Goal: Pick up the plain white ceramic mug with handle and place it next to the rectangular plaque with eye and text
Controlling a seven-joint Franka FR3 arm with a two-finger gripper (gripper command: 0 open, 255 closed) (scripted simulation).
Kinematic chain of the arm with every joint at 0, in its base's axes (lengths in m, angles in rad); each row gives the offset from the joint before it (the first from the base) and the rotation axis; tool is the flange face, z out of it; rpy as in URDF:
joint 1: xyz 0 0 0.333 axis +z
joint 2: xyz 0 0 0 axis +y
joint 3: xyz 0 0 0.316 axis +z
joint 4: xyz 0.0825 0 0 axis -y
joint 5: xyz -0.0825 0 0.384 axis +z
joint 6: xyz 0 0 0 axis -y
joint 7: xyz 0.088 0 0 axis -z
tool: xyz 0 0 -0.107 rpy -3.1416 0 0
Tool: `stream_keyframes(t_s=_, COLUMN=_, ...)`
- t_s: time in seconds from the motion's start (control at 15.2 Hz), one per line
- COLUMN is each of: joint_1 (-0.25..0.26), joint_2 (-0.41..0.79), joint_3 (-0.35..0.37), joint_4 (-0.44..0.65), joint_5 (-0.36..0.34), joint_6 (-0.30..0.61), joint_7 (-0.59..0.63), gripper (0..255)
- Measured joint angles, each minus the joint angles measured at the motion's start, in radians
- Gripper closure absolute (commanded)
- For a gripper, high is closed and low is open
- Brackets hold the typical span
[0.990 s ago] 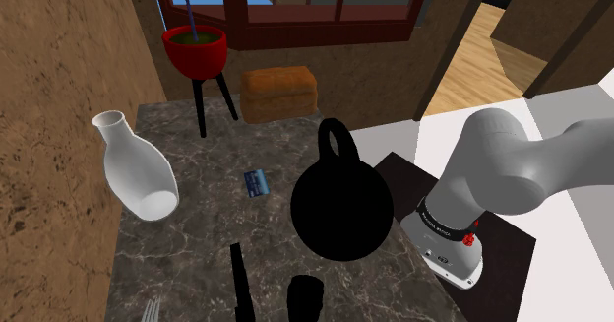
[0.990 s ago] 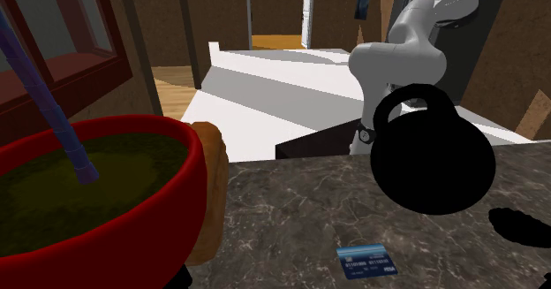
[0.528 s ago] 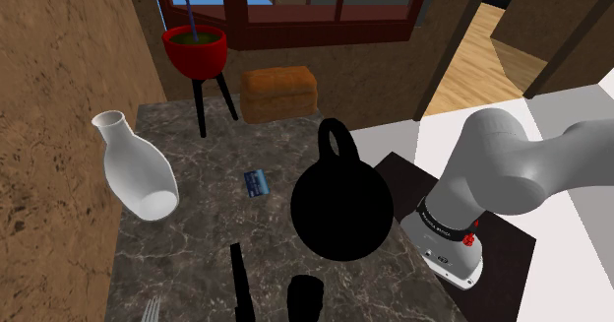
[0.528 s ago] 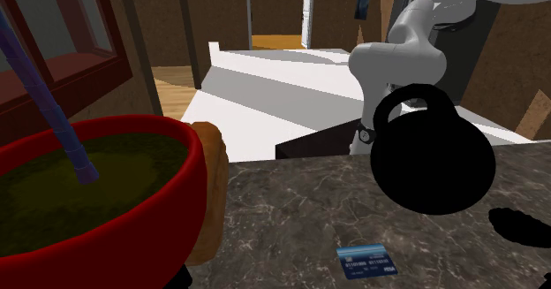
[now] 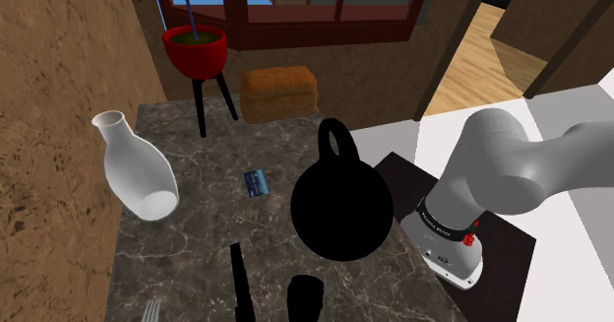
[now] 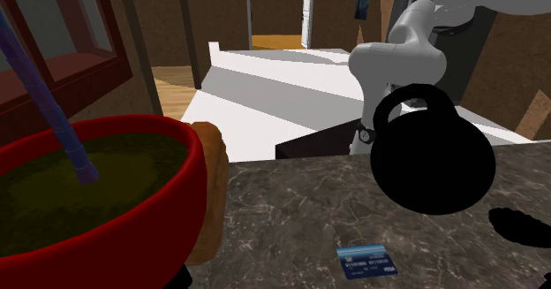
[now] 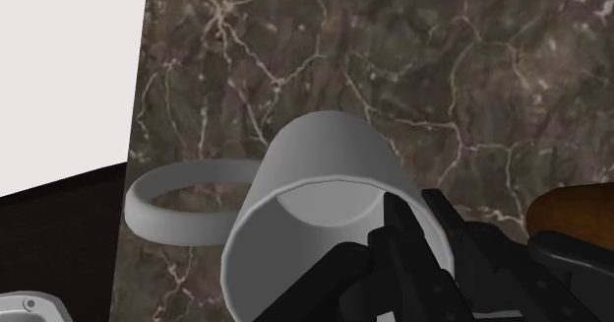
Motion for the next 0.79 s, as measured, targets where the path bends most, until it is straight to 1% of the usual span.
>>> stream_keyframes(t_s=0.2, joint_1=-0.004, joint_2=-0.003, joint_3=0.022, joint_4=-0.007, joint_5=0.017, joint_6=0.015, joint_7=-0.005, gripper=255)
stream_keyframes(t_s=0.53, joint_1=-0.005, joint_2=-0.004, joint_3=0.025, joint_4=-0.008, joint_5=0.019, joint_6=0.017, joint_7=-0.006, gripper=255)
stream_keyframes(t_s=0.59, joint_1=-0.005, joint_2=-0.004, joint_3=0.025, joint_4=-0.008, joint_5=0.019, joint_6=0.017, joint_7=-0.006, gripper=0)
stream_keyframes(t_s=0.79, joint_1=-0.005, joint_2=-0.004, joint_3=0.025, joint_4=-0.008, joint_5=0.020, joint_6=0.017, joint_7=-0.006, gripper=0)
